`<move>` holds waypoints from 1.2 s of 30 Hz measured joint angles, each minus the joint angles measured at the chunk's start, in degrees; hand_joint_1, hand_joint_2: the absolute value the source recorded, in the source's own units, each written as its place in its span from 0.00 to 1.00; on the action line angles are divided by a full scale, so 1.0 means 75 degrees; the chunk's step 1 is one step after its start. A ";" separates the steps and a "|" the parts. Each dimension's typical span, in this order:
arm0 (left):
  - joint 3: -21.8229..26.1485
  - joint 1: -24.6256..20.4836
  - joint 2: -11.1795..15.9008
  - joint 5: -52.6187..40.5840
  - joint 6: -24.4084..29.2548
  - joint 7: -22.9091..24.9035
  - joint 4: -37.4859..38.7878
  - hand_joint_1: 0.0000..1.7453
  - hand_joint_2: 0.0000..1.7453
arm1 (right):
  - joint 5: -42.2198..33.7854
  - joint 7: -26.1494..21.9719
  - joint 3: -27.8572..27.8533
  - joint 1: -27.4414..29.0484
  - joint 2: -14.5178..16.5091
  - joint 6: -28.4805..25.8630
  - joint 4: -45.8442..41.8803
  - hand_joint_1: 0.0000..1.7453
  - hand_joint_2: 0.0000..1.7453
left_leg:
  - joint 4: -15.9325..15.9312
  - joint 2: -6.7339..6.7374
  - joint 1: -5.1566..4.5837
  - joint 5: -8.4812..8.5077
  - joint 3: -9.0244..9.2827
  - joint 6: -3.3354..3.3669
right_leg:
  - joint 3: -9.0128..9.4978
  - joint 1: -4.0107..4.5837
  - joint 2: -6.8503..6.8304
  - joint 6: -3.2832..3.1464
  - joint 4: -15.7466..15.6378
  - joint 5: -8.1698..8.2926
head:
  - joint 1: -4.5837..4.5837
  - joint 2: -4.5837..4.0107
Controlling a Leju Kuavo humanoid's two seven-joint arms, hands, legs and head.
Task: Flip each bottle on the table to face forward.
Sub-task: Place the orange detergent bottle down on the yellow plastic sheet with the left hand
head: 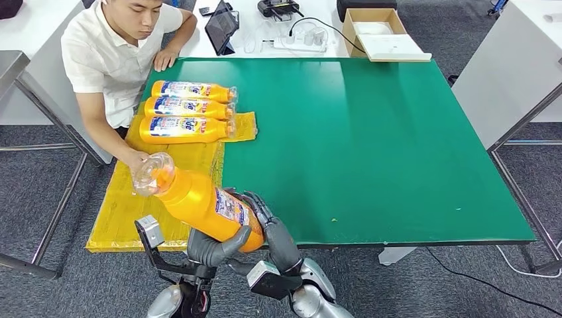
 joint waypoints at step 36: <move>0.1219 -0.1730 0.1316 -1.1623 0.3918 0.2592 0.2351 1.00 1.00 | -0.1524 -0.0640 -0.1265 0.2074 -0.0083 -0.2477 -0.2835 0.00 0.00 | -0.0001 -0.0007 0.0003 0.0020 -0.0011 -0.0005 | -0.0009 0.0002 -0.0005 -0.0005 0.0004 0.0008 | 0.0003 0.0001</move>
